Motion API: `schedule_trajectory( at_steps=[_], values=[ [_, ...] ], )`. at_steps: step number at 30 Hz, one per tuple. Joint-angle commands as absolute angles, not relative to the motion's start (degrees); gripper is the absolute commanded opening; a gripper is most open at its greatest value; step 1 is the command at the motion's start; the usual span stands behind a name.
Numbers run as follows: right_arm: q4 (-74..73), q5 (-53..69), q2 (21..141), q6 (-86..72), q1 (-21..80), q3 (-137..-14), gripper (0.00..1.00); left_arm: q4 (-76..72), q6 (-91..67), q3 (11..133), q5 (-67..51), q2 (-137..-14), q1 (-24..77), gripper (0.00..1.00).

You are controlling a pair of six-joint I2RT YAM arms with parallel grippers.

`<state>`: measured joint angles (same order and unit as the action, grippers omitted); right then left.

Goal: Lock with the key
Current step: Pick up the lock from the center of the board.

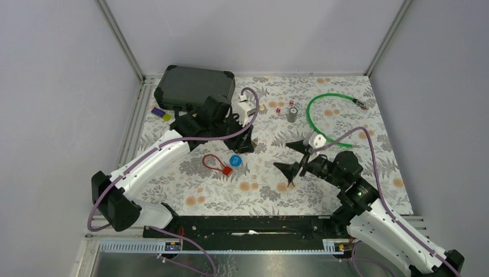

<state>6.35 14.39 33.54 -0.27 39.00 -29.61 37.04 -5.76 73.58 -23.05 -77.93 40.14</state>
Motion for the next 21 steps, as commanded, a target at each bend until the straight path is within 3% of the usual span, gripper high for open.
schedule_trajectory(
  at_steps=[1, 11, 21],
  values=[
    [12.73, 34.61, 28.71, 21.06, 38.82, -26.47, 0.87, 45.62, 6.22, 80.73, -36.64, -76.65, 41.58, 0.00],
    [15.26, 39.59, 29.59, 37.04, 38.91, -26.61, 0.83, 56.12, 11.14, 88.18, -46.52, -81.20, 42.82, 0.00],
    [19.67, 46.08, 35.50, 40.16, 38.95, -29.41, 0.68, 56.33, 10.20, 91.13, -51.77, -84.22, 44.52, 0.00]
  ],
)
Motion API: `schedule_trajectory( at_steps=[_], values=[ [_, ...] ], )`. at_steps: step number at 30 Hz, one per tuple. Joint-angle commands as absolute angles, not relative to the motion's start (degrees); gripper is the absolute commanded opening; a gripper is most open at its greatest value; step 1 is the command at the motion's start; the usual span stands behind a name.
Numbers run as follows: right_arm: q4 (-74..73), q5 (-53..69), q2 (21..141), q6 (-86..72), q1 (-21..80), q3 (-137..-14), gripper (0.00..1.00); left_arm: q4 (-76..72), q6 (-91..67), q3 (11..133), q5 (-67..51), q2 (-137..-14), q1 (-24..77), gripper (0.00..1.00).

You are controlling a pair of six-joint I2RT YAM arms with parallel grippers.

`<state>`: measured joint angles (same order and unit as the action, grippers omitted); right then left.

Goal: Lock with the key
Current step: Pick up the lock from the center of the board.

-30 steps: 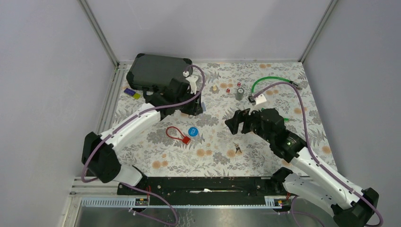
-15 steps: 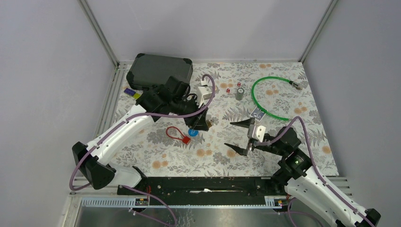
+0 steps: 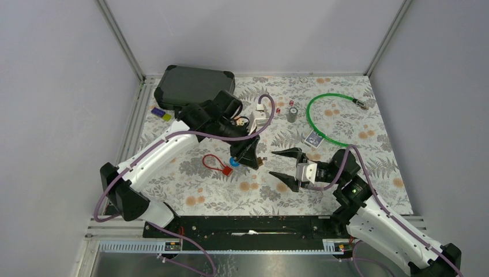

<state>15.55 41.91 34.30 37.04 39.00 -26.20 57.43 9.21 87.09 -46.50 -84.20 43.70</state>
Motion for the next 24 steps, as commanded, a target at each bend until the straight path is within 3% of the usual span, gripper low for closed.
schedule_trajectory(
  at_steps=[1, 14, 20, 24],
  values=[
    [19.60, 46.73, 35.89, 39.98, 39.06, -29.67, 0.66, 56.29, 10.20, 91.40, -52.42, -84.43, 44.67, 0.00],
    [20.67, 50.52, 38.94, 37.07, 40.49, -31.61, 0.57, 56.25, 10.19, 92.15, -53.22, -86.77, 46.66, 0.00],
    [23.11, 48.55, 36.13, 27.92, 40.59, -31.10, 0.69, 56.26, 11.27, 91.89, -42.12, -84.58, 46.89, 0.00],
    [25.18, 35.19, 33.93, 10.63, 40.51, -31.95, 0.76, 50.21, 10.11, 88.71, -30.64, -80.36, 47.20, 0.00]
  ],
)
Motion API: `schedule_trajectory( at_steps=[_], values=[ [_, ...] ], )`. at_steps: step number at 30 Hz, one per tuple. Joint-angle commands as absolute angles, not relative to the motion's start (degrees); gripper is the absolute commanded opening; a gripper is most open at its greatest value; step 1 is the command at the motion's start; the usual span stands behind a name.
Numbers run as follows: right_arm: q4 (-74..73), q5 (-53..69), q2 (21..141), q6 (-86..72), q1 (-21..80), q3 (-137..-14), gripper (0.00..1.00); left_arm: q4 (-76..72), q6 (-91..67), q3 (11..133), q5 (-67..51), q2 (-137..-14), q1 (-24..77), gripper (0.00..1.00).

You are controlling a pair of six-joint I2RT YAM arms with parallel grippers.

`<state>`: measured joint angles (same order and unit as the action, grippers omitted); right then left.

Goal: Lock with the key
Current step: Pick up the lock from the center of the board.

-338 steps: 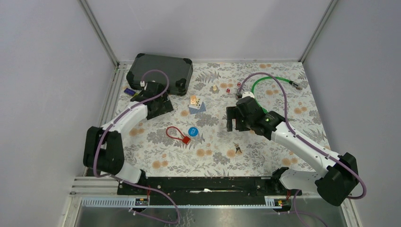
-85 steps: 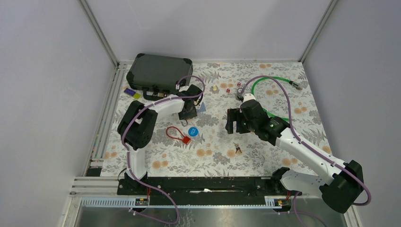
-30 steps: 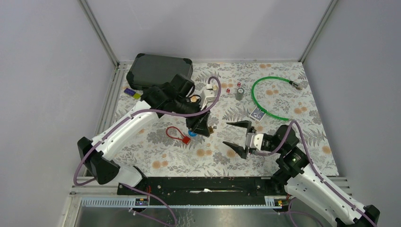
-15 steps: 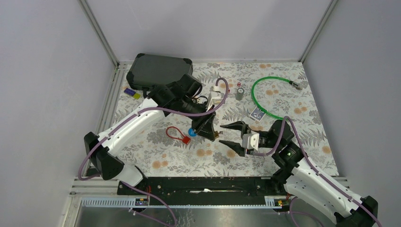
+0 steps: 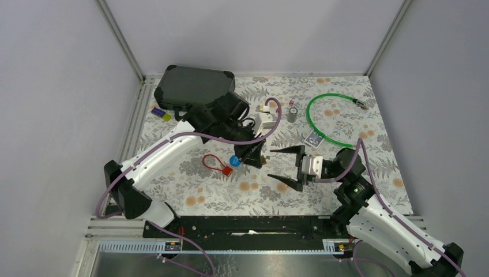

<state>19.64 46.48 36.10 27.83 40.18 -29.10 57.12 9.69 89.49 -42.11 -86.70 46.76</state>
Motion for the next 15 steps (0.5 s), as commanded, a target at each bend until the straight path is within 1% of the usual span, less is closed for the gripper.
schedule_trajectory(
  at_steps=[1, 3, 4, 6, 8, 9, 11, 15],
  values=[
    [24.05, 30.51, 33.84, 6.50, 40.47, -33.27, 0.76, 47.54, 9.95, 87.00, -27.09, -78.11, 47.62, 0.00],
    [18.33, 21.23, 34.63, -2.53, 40.45, -37.45, 0.74, 41.03, 10.84, 82.49, -19.47, -74.02, 48.55, 0.00],
    [12.61, 16.71, 35.84, -6.36, 40.45, -41.09, 0.73, 36.97, 11.87, 79.49, -16.83, -71.46, 48.97, 0.00],
    [2.47, 9.01, 39.61, -11.30, 40.44, -47.46, 0.74, 28.64, 15.89, 72.67, -15.58, -65.64, 49.44, 0.00],
    [-5.98, 5.28, 43.64, -15.68, 40.49, -52.00, 0.75, 19.36, 19.48, 63.99, -16.38, -59.52, 49.84, 0.00],
    [-9.79, 5.95, 45.79, -18.36, 40.48, -54.16, 0.75, 15.75, 20.86, 61.50, -17.26, -57.02, 50.03, 0.00],
    [-13.34, 10.20, 49.59, -22.60, 40.49, -57.56, 0.76, 13.12, 23.52, 59.63, -19.15, -54.59, 50.15, 0.00],
    [-10.64, 22.36, 53.86, -31.58, 40.51, -59.30, 0.79, 20.55, 30.93, 62.42, -22.73, -55.66, 50.59, 0.00]
  ],
)
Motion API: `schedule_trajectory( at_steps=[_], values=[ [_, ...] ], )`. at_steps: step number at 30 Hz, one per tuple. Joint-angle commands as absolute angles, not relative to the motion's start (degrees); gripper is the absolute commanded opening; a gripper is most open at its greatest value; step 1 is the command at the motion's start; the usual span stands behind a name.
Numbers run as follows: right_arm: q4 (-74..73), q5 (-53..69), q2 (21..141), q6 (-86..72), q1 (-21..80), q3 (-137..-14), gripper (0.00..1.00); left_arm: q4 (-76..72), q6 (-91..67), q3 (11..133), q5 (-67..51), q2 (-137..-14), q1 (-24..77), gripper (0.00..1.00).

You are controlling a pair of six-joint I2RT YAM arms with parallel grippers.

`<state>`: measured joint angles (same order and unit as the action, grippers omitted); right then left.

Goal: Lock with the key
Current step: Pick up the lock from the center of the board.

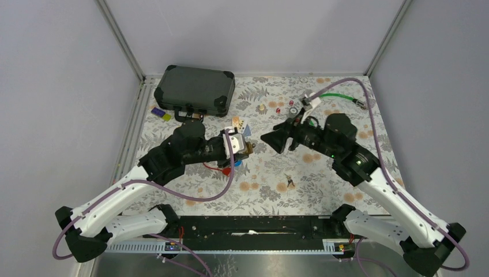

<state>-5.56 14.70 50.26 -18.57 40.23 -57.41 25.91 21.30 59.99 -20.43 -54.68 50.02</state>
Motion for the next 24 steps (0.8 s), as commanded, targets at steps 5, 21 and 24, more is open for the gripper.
schedule_trajectory(
  at_steps=[5, 21, 24],
  values=[
    [-7.46, 29.14, 56.84, -36.55, 40.48, -59.93, 0.82, 21.89, 33.12, 63.13, -24.59, -56.21, 51.31, 0.00],
    [-7.57, 29.21, 61.77, -38.47, 40.45, -58.44, 0.59, 22.32, 33.43, 65.61, -23.01, -59.45, 53.37, 0.00],
    [-7.64, 29.47, 62.87, -38.35, 40.49, -58.54, 0.56, 22.64, 33.50, 66.04, -22.49, -60.15, 53.75, 0.00]
  ],
)
